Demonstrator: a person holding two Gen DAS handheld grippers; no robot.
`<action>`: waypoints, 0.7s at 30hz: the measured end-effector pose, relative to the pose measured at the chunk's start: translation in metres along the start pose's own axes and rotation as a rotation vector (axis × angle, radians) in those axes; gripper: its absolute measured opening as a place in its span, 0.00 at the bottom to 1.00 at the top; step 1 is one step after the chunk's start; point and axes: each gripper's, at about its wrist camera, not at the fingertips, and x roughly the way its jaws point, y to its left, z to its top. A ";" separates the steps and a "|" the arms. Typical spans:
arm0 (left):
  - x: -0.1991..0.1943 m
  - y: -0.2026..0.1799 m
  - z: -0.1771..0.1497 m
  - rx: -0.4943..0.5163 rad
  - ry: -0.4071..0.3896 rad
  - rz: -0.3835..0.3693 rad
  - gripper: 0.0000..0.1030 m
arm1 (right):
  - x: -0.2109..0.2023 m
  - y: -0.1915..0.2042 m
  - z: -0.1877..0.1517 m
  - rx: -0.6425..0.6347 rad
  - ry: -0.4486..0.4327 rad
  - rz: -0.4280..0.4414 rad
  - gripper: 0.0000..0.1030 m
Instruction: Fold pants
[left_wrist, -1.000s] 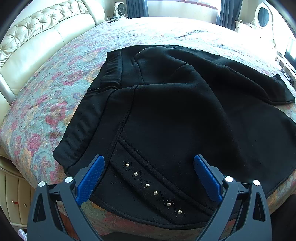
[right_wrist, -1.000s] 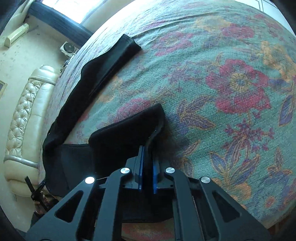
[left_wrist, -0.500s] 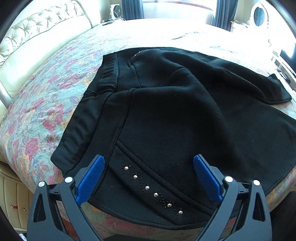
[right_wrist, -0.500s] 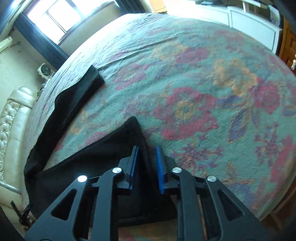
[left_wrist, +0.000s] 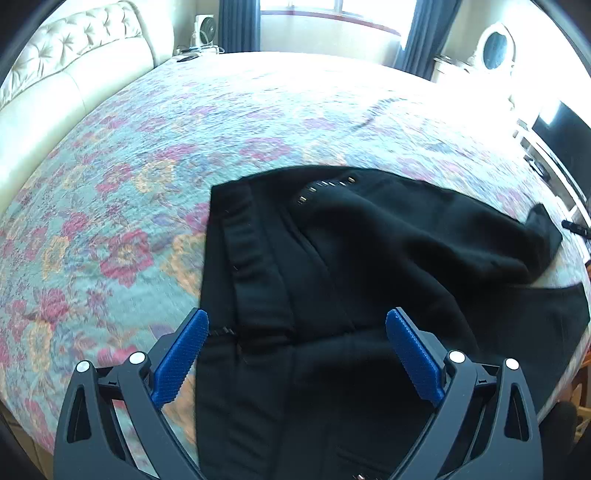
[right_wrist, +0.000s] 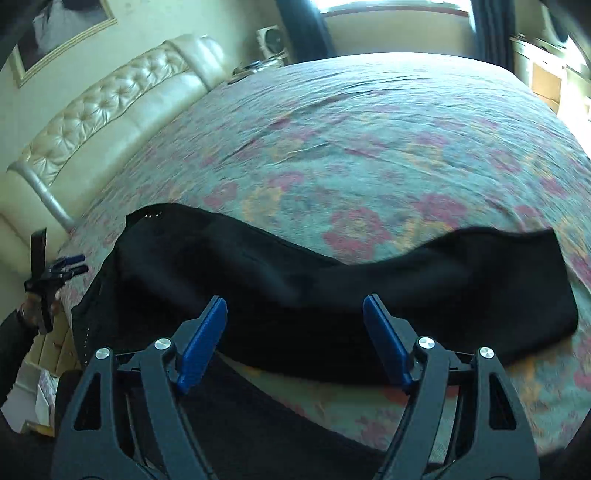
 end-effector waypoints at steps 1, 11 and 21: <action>0.006 0.010 0.010 -0.007 0.001 0.005 0.93 | 0.015 0.014 0.011 -0.033 0.021 0.020 0.74; 0.097 0.085 0.103 0.004 0.008 0.024 0.93 | 0.102 0.047 0.056 -0.088 0.082 0.081 0.75; 0.122 0.075 0.105 0.178 -0.021 -0.050 0.93 | 0.125 0.024 0.056 -0.027 0.095 0.066 0.75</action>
